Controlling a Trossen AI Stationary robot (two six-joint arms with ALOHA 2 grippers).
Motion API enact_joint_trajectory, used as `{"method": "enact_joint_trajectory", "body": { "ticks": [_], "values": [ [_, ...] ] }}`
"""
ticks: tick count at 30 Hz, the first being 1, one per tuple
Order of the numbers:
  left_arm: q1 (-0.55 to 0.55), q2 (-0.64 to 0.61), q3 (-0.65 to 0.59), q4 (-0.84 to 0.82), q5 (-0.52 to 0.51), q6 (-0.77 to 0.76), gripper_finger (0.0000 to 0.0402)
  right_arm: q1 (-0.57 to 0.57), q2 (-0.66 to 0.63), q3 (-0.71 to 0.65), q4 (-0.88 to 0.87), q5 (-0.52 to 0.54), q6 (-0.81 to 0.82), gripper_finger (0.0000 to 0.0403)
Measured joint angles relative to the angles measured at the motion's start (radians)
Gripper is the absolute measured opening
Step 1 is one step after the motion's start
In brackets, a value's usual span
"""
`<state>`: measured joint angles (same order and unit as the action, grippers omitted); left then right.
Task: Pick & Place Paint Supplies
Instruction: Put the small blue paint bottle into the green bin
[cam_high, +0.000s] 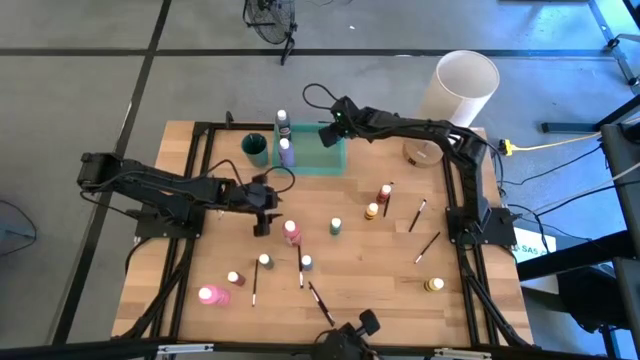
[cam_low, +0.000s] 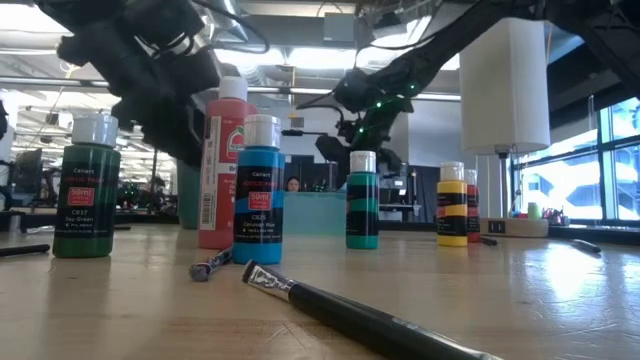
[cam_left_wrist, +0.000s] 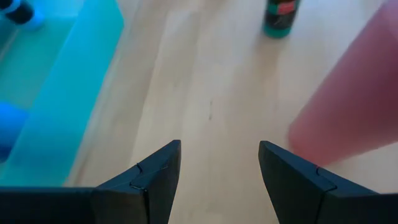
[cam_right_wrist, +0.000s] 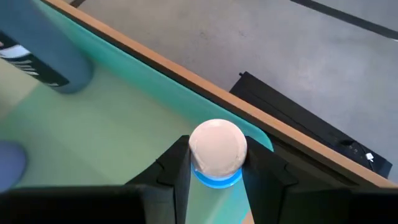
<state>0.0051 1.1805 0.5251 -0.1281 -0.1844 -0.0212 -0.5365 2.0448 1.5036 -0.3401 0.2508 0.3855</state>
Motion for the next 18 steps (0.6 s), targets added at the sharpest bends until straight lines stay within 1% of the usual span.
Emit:
{"method": "enact_joint_trajectory", "body": {
  "ticks": [3,18],
  "values": [
    [0.000,0.000,0.000,0.005,0.020,0.005,0.0212,0.000,0.009,0.001,0.008,0.002,0.000,0.0115],
    [0.000,0.000,0.000,0.004,0.022,0.008,0.0212,-0.001,0.013,0.002,0.005,0.000,0.002,0.0115]
  ]
}}
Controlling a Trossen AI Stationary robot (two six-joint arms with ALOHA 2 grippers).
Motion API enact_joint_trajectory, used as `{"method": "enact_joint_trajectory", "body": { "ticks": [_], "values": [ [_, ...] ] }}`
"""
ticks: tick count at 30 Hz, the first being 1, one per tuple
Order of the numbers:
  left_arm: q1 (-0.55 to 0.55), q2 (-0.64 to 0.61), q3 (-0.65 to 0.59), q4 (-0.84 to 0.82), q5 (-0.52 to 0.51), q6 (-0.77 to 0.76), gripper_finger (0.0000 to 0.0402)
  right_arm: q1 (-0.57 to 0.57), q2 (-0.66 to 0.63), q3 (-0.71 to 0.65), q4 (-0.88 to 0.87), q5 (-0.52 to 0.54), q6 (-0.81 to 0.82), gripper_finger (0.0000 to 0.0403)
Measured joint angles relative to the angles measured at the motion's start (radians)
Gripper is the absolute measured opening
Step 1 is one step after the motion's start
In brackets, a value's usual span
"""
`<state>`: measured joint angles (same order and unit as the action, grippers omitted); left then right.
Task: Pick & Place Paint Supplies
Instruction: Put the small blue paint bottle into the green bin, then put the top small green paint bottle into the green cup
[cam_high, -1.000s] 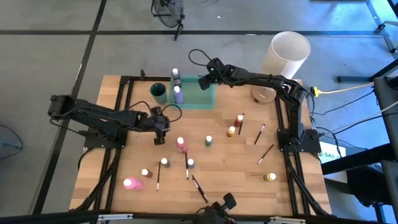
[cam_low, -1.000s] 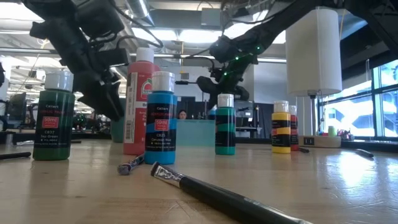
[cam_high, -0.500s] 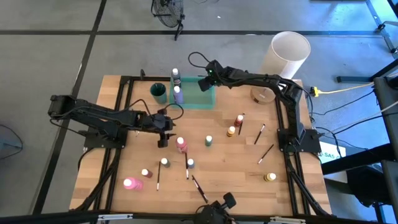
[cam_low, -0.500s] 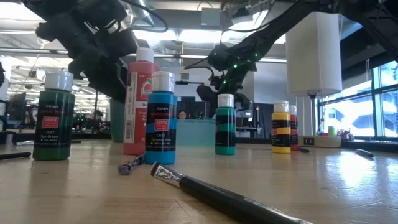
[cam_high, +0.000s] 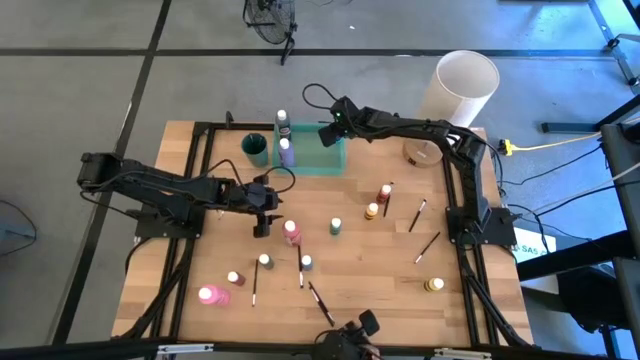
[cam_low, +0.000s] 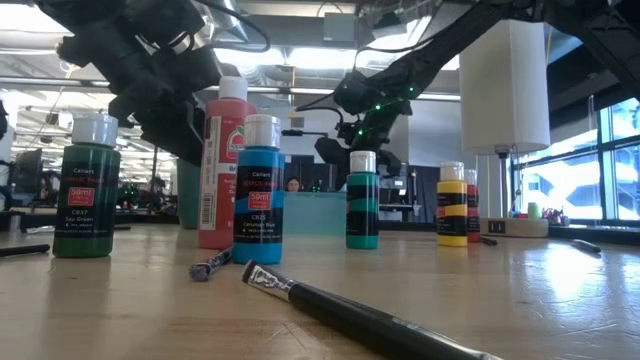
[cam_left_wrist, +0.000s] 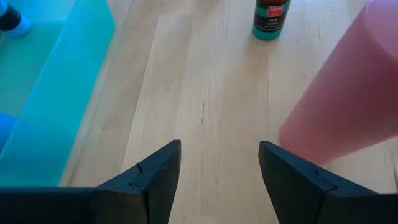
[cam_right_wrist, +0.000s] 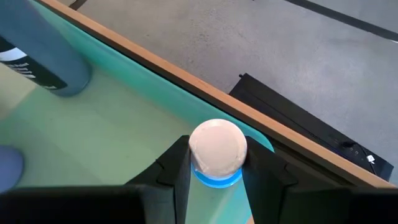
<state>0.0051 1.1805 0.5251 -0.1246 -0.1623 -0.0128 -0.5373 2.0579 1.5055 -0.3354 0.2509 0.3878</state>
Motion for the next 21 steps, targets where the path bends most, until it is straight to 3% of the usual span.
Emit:
{"method": "enact_joint_trajectory", "body": {
  "ticks": [11,21],
  "values": [
    [0.000,0.000,0.000,-0.003,0.000,0.012,0.0212,0.000,0.007,-0.004,-0.020,0.002,0.025,0.0246],
    [0.000,0.000,0.000,-0.006,0.000,0.016,0.0212,0.001,0.006,-0.004,-0.008,0.008,-0.010,0.0272]
  ]
}}
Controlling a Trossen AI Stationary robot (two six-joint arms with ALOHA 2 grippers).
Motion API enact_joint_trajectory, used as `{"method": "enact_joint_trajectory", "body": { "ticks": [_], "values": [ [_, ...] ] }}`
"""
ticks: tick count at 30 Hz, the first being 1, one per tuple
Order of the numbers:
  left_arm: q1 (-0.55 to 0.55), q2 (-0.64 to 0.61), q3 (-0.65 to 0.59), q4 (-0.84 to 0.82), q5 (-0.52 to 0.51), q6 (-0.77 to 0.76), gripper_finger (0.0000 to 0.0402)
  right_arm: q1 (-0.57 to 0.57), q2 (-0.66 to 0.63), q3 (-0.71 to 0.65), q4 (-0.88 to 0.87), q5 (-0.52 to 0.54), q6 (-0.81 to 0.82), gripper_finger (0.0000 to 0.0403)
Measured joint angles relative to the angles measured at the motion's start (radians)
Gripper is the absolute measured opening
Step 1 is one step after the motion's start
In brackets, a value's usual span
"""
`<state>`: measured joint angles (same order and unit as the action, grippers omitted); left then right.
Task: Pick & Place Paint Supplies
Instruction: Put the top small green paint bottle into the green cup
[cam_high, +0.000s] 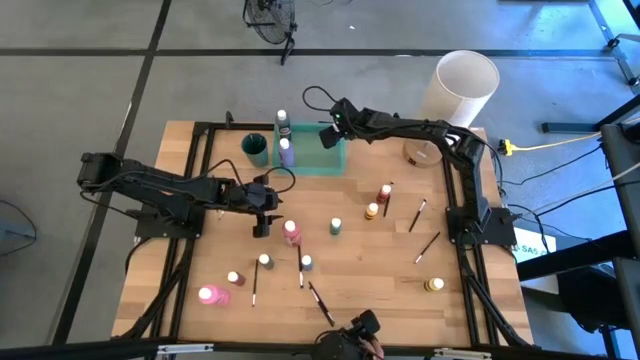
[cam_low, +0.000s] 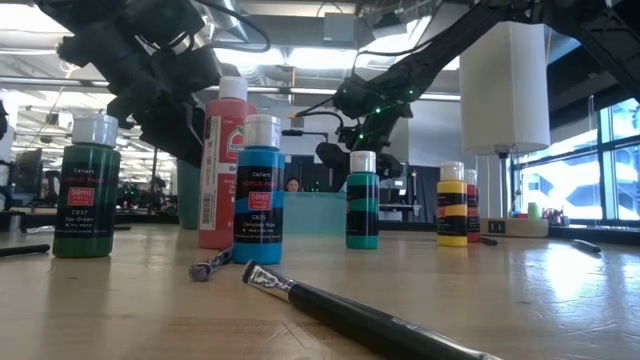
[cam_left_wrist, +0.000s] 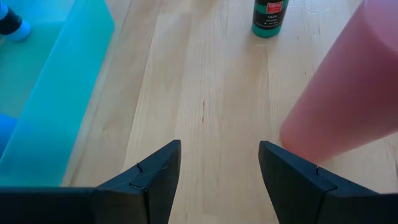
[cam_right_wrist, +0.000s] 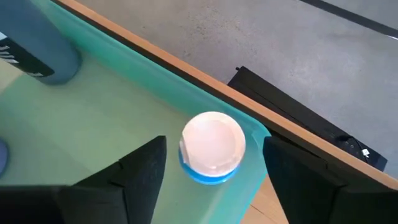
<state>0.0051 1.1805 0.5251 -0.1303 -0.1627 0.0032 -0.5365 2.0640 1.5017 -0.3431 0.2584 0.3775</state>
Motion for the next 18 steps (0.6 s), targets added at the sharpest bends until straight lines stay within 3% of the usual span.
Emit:
{"method": "enact_joint_trajectory", "body": {
  "ticks": [8,18],
  "values": [
    [0.000,0.000,0.000,-0.001,0.000,0.000,0.0212,0.002,-0.027,0.001,-0.040,0.058,0.028,0.0273],
    [0.000,0.000,-0.069,0.036,-0.029,-0.012,0.0212,0.069,-0.158,0.002,-0.157,0.073,0.013,0.0273]
  ]
}}
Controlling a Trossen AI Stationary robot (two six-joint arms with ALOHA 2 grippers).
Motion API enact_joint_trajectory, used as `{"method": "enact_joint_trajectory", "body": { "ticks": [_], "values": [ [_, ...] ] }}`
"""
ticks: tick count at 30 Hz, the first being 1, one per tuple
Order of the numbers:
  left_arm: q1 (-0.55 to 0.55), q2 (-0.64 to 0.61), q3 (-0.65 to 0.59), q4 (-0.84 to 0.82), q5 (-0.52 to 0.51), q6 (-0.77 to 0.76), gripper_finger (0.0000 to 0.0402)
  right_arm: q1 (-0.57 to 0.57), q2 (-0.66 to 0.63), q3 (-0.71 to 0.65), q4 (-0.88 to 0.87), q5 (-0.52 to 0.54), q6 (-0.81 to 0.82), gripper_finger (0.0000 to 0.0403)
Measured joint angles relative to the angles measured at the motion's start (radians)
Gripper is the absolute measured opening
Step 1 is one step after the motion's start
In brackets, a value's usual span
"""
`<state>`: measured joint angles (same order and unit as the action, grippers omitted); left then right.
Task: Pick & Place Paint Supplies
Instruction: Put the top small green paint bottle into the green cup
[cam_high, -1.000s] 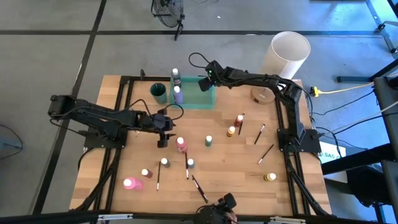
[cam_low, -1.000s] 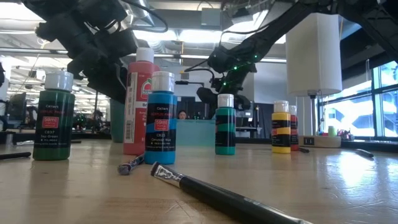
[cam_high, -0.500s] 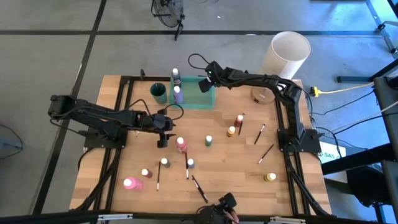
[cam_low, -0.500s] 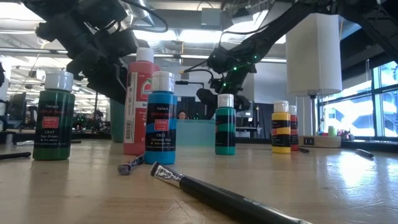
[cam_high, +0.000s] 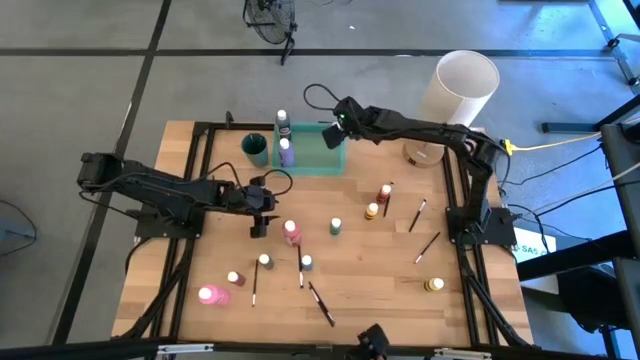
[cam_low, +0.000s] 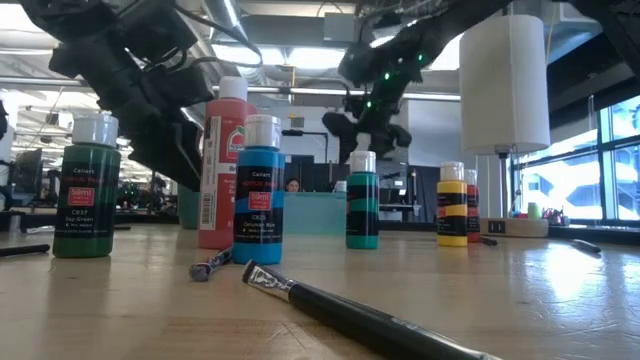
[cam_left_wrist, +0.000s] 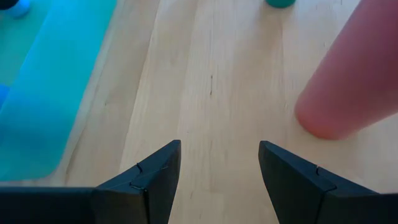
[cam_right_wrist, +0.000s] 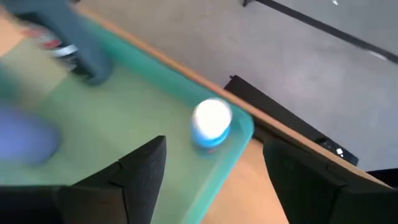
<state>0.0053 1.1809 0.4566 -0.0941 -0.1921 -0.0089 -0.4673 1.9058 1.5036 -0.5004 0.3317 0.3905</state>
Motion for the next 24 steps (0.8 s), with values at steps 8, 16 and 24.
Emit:
{"method": "enact_joint_trajectory", "body": {
  "ticks": [8,16,24],
  "values": [
    [0.000,0.000,-0.007,0.016,-0.026,-0.013,0.0212,0.114,-0.114,0.002,-0.178,-0.016,-0.031,0.0273],
    [0.000,0.000,-0.007,0.016,-0.072,0.007,0.0212,0.259,-0.201,0.002,-0.433,-0.243,-0.137,0.0273],
    [0.000,0.000,-0.007,0.016,-0.135,0.006,0.0212,0.384,-0.209,0.001,-0.462,-0.367,-0.200,0.0273]
  ]
}}
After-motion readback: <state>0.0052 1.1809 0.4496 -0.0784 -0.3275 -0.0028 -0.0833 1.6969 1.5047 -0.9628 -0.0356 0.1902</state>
